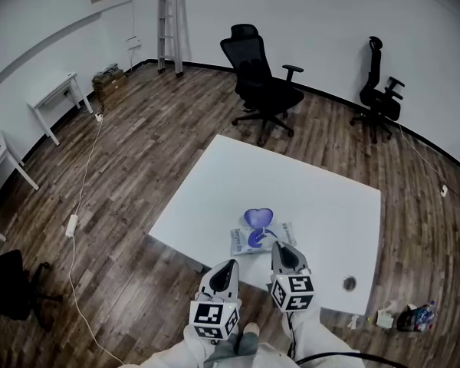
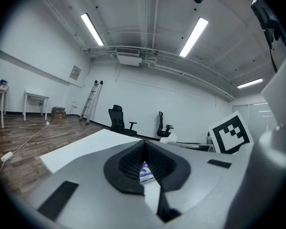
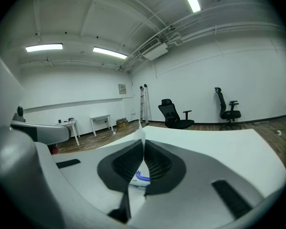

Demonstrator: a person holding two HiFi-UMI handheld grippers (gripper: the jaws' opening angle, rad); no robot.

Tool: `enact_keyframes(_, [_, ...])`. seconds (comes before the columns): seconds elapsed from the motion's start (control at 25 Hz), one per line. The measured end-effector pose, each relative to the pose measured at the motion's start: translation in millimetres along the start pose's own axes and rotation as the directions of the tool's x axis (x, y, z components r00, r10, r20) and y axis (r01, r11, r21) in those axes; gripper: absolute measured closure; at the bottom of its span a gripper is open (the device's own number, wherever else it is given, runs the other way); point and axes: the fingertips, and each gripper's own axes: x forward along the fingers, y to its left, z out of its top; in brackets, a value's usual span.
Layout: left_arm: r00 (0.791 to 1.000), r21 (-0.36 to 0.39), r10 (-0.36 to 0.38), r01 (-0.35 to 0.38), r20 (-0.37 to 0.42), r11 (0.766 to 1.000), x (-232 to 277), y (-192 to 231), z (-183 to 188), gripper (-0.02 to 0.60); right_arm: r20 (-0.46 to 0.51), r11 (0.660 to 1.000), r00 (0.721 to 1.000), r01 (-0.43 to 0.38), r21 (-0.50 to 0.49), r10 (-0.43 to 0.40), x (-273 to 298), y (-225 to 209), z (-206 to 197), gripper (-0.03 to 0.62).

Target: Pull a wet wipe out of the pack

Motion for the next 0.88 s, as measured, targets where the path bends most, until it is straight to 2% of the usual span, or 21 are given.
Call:
enact_keyframes(0.4, [0.994, 0.017, -0.11, 0.11, -0.014, 0.994, -19.7, -20.3, -1.9, 0.584, 0.026, 0.997, 0.997, 0.069, 0.024, -0.07, -58.7, 24.1, -8.3, 0.581])
enact_keyframes(0.88, [0.986, 0.053, -0.164, 0.166, -0.029, 0.985, -30.8, -52.2, -7.8, 0.584, 0.06, 0.996, 0.994, 0.086, 0.035, -0.088, -92.6, 29.8, -8.3, 0.581])
